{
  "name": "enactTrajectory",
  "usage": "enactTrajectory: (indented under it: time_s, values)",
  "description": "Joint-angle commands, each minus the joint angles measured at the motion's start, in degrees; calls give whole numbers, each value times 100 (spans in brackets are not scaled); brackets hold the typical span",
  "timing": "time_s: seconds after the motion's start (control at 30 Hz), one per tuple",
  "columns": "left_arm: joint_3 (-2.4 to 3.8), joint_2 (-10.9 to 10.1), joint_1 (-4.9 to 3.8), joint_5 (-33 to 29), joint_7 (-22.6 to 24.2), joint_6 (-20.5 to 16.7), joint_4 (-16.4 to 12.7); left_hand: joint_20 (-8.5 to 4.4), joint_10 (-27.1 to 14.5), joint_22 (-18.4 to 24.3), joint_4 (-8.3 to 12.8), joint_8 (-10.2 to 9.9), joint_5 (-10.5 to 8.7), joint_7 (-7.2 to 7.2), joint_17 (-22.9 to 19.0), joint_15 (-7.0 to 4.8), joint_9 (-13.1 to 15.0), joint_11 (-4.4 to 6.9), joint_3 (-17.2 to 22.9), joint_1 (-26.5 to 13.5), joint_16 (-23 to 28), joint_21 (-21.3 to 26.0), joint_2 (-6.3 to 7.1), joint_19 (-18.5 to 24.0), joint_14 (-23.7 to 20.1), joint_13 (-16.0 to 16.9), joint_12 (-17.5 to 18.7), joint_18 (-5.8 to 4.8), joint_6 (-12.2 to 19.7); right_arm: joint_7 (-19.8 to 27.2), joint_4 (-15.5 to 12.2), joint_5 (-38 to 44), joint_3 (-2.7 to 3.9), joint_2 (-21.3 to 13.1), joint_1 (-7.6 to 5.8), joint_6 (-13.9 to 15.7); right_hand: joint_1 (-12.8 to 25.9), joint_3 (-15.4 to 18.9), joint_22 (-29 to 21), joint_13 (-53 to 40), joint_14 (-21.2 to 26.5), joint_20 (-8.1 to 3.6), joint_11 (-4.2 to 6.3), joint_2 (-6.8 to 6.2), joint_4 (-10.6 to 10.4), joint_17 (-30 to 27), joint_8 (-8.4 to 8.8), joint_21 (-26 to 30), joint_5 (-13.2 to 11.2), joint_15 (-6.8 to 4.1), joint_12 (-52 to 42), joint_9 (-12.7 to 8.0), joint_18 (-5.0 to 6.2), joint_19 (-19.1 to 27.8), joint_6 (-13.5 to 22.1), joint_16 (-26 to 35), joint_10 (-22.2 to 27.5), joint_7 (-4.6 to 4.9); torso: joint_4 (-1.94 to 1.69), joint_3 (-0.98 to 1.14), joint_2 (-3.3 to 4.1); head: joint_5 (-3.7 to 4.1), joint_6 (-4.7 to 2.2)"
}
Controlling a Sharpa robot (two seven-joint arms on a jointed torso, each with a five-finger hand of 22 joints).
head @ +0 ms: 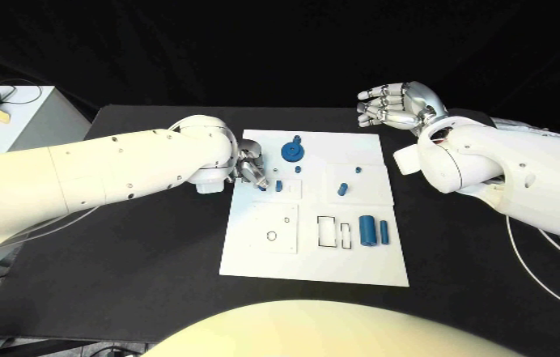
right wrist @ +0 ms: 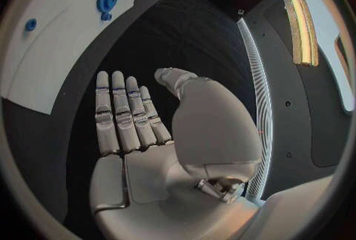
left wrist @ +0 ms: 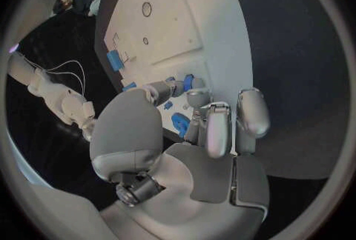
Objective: Assemble the parts on the task board
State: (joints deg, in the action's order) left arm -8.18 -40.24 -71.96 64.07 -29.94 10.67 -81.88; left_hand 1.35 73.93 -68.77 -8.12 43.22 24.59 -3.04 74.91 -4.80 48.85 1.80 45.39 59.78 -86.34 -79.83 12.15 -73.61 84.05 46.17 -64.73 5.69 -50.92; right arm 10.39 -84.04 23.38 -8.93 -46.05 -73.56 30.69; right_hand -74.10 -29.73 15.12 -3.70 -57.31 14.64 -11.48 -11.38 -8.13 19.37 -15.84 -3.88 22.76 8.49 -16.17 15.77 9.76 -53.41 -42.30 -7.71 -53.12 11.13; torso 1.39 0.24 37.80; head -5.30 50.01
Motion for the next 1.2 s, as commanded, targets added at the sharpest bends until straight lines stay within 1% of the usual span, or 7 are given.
enactTrajectory:
  time_s: [0.03, 0.23, 0.6, 0.77, 1.03, 1.2]
  values:
    - [-38, 44, 70, 40, -27, 219, 27, -1, 4, -2, 1096, -11, 37, 56, 721, -30, 11, 9, 1139, -3, -14, -35, -52, -56, 397, -3, -5, -65, -54, 29, -6, 47, 2, -4, 2, -63, 53, 11, -4, 4, 19, 15, 1, 24, 21, -8, 20, 25, 28, 24, 23, -8, 60, 16, 36, 12, 19, 415, 1, -3, 1, -1, -1]
    - [-40, 75, 84, 39, -28, 208, 77, -1, 7, -6, 1096, -10, 39, 56, 723, -30, 12, 9, 1141, -6, -14, -38, -53, -59, 398, 6, -10, -66, -53, 28, -13, 51, 2, -10, 2, -64, 53, 11, -4, 4, 19, 15, 1, 24, 21, -8, 20, 25, 28, 24, 23, -8, 60, 16, 36, 12, 19, 415, -1, 3, 2, 6, -1]
    - [-42, 158, 91, 33, -32, 273, 144, -3, 19, -28, 1093, -4, 45, 57, 739, -31, 20, 10, 1146, -27, -22, -49, -67, -75, 402, 30, -28, -71, -54, 27, -11, 55, 2, -11, 2, -77, 51, 9, -16, 3, 22, 18, -1, 26, 28, -14, 21, 25, 38, 26, 23, -10, 60, 23, 37, 16, 23, 416, 2, 3, 1, 7, -1]
    - [-49, 178, 102, 66, -33, 307, 166, -4, 31, -40, 1086, 7, 44, 62, 761, -32, 31, 12, 1141, -63, -33, -55, -77, -82, 408, 39, -40, -74, -58, 28, -16, 57, 2, -14, 3, -77, 51, 8, -23, 3, 26, 20, -3, 27, 31, -17, 23, 25, 45, 28, 25, -12, 60, 28, 40, 20, 28, 418, -3, 3, -2, 14, -1]
    - [-67, 195, 123, 145, -34, 365, 182, -4, 29, -40, 1084, 10, 43, 63, 752, -32, 35, 13, 1139, -75, -29, -55, -79, -81, 406, 28, -36, -74, -58, 37, -22, 57, 2, -16, 3, -81, 55, 9, -30, 4, 31, 22, -5, 28, 32, -22, 25, 25, 49, 31, 26, -14, 59, 34, 42, 25, 34, 420, -4, -1, -5, 24, -1]
    - [-91, 200, 134, 157, -35, 414, 168, -3, 54, -44, 1067, 31, 29, 74, 776, -36, 60, 20, 1112, -149, -40, -55, -92, -81, 412, 66, -69, -76, -57, 38, -21, 57, 2, -18, 3, -95, 60, 10, -39, 4, 37, 25, -8, 29, 33, -26, 27, 25, 51, 34, 28, -16, 59, 40, 46, 30, 41, 423, -1, -6, -5, 28, -1]
